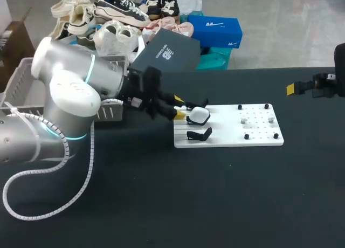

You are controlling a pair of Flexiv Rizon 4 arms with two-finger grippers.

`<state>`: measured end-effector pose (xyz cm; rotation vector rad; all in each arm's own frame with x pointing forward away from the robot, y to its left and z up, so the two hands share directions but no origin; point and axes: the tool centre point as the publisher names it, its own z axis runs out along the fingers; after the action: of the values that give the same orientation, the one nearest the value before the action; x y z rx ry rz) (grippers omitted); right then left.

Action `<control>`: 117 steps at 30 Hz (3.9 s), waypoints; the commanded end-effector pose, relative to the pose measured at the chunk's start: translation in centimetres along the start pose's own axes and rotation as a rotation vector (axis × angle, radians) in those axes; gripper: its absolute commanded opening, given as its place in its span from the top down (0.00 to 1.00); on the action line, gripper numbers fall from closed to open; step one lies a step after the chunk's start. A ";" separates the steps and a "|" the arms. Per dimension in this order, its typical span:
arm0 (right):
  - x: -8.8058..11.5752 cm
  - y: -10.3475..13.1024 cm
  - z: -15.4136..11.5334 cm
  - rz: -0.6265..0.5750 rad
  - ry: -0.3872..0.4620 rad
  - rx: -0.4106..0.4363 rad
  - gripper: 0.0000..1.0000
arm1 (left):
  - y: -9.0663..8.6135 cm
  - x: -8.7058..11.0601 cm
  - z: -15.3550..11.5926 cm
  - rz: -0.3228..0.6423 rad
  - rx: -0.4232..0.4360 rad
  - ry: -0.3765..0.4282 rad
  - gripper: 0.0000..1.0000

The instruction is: Pick up each earbud case from the left stands, insert the matching earbuds, close the lid, and place the case in the box.

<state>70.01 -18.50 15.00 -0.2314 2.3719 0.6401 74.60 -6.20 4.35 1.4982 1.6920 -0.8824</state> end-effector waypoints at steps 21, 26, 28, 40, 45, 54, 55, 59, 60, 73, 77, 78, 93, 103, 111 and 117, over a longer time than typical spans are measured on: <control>0.0 -0.1 0.0 -0.001 0.001 -0.003 0.00 | 0.5 0.6 1.9 -0.004 0.010 -0.027 0.48; 0.0 -0.1 0.0 -0.001 0.001 -0.003 0.00 | 0.5 0.4 2.2 0.010 0.026 -0.030 0.50; 0.0 -0.1 0.0 -0.001 0.001 -0.003 0.00 | 0.4 0.3 2.4 0.017 0.028 -0.031 0.49; 0.0 -0.1 0.0 -0.001 0.001 -0.003 0.00 | 0.6 0.4 3.5 0.021 0.042 -0.022 0.51; 0.0 -0.1 0.0 -0.001 0.001 -0.003 0.00 | 0.8 0.4 3.7 0.018 0.045 -0.020 0.51; 0.0 -0.1 0.0 -0.001 0.001 -0.003 0.00 | 1.1 0.4 4.2 0.019 0.053 -0.021 0.53; 0.0 -0.1 0.0 -0.001 0.001 -0.003 0.00 | 1.1 0.3 4.2 0.019 0.055 -0.022 0.53; 0.0 -0.1 0.0 -0.001 0.001 -0.003 0.00 | 1.0 0.2 4.4 0.022 0.062 -0.025 0.55; 0.0 -0.1 0.0 -0.001 0.001 -0.003 0.00 | 0.9 0.2 4.4 0.023 0.064 -0.026 0.55; 0.0 -0.1 0.0 -0.001 0.001 -0.003 0.00 | 0.8 0.3 4.9 0.028 0.070 -0.022 0.60; 0.0 -0.1 0.0 -0.001 0.001 -0.003 0.00 | 0.6 0.4 5.0 0.030 0.072 -0.022 0.76; 0.0 -0.1 0.0 -0.001 0.001 -0.003 0.00 | 0.6 0.4 5.0 0.031 0.073 -0.022 0.84; 0.0 -0.1 0.0 -0.001 0.001 -0.003 0.00 | -0.3 -0.7 2.9 0.065 0.055 -0.092 1.00; 0.0 -0.1 0.0 -0.001 0.001 -0.003 0.00 | -3.7 -3.8 -1.0 0.072 0.096 -0.202 1.00; 0.0 -0.1 0.0 -0.001 0.001 -0.003 0.00 | -7.5 -5.8 -2.9 0.039 0.093 -0.263 1.00; 0.0 -0.1 0.0 -0.001 0.001 -0.003 0.00 | -9.8 -7.5 -4.0 0.037 0.082 -0.350 1.00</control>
<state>70.01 -18.51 15.00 -0.2314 2.3719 0.6400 67.72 -8.29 12.84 1.4047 1.3745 -1.1981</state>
